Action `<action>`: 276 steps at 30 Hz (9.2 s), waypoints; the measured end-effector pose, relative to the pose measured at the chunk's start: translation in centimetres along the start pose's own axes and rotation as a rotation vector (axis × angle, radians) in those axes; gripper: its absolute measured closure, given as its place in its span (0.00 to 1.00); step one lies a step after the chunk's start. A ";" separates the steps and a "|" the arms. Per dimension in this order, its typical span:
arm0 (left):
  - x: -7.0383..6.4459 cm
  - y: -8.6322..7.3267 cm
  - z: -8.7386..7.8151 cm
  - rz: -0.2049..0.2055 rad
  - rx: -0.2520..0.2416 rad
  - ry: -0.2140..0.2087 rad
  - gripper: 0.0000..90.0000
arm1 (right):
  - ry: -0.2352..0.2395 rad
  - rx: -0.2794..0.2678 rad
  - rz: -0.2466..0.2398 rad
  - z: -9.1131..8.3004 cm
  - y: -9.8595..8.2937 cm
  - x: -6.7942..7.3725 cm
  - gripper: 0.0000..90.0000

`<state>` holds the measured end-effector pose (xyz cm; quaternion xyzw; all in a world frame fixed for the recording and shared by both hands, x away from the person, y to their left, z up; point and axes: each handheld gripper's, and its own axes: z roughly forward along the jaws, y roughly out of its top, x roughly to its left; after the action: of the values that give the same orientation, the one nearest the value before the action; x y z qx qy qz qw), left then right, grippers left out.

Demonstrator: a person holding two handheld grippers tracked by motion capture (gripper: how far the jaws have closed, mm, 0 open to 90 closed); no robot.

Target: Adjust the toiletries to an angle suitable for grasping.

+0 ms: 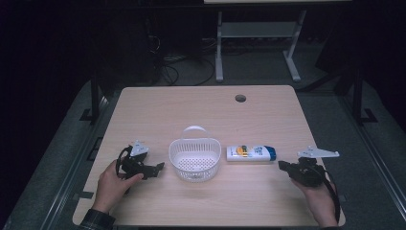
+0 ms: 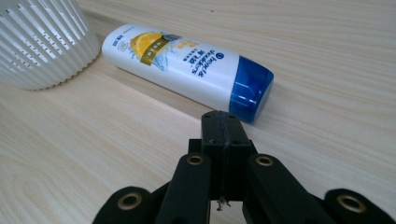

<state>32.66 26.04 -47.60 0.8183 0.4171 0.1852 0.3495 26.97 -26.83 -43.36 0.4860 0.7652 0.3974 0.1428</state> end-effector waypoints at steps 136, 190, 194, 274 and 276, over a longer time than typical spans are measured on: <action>0.0 0.0 0.0 0.000 0.000 -0.005 0.14 | 0.141 0.087 -0.022 13.7 11.8 5.6 1.00; 0.0 0.0 0.0 0.002 -0.001 -0.005 0.14 | 0.160 0.185 -0.077 13.0 7.7 6.0 1.00; 0.0 0.0 0.0 0.002 -0.002 -0.006 0.14 | 0.162 0.186 -0.079 12.5 7.1 6.0 1.00; 0.0 0.0 0.0 0.004 0.000 -0.005 0.15 | 0.022 0.184 0.000 2.0 -0.6 -0.7 1.00; 0.0 0.0 0.0 0.004 0.000 -0.005 0.15 | 0.023 0.183 -0.002 1.9 -0.5 -0.7 1.00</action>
<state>32.65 26.02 -47.60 0.8197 0.4144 0.1838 0.3500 28.14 -26.66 -45.07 0.4916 0.8004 0.3312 0.0891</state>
